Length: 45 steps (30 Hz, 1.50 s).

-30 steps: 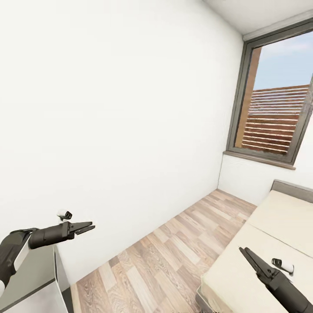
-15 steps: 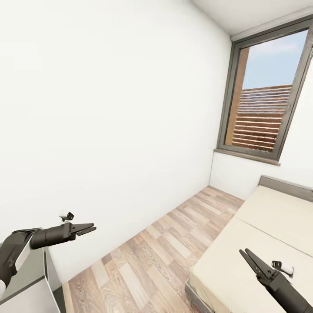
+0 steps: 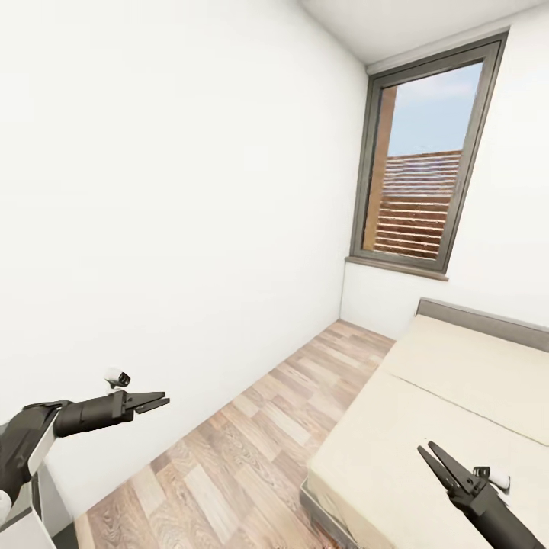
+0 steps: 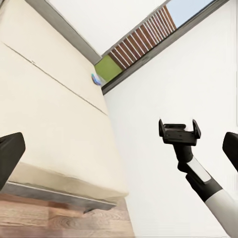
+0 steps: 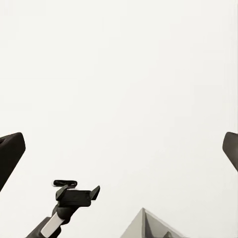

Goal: Put all the toys in the child's room - the three board games (two on the bed and one on the table), the two jigsaw puzzles on the table, and the tennis ball on the table - inside the toy box on the table in the child's room.

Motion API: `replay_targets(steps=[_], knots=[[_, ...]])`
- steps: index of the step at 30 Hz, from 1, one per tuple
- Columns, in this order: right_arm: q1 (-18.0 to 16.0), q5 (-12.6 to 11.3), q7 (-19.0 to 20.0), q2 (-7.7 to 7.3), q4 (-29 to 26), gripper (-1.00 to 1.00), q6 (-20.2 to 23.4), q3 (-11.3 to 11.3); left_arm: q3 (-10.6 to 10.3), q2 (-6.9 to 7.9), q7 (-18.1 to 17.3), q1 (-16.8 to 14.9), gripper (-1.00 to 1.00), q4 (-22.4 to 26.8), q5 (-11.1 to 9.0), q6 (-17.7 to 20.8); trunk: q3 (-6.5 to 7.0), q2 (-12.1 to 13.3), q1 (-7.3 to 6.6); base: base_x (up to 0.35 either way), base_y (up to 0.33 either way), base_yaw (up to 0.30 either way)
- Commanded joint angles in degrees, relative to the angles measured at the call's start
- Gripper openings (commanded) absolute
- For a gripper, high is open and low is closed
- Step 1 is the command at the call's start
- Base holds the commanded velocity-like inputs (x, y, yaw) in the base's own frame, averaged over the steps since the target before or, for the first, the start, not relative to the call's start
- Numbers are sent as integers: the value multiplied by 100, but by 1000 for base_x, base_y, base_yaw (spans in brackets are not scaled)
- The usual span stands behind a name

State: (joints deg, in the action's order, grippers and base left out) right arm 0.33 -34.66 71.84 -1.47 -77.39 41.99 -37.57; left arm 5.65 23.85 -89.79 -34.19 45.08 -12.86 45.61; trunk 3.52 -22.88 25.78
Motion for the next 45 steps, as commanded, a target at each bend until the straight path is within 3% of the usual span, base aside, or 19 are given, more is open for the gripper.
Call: replay_targets(steps=[1,15,45], knots=[[2,-32,-4,-2,3,100,44,3,-1,-7,-21,0,100,1,2,59,-1,-4,1,-134,-146,-276],[2,-32,5,-3,20,100,71,-148,-3,-64,-21,0,100,1,3,54,-1,-4,1,-168,-191,-279],[2,-15,-30,6,257,100,47,-180,-11,-57,-21,0,100,1,12,54,-1,-4,1,-7,-154,-280]])
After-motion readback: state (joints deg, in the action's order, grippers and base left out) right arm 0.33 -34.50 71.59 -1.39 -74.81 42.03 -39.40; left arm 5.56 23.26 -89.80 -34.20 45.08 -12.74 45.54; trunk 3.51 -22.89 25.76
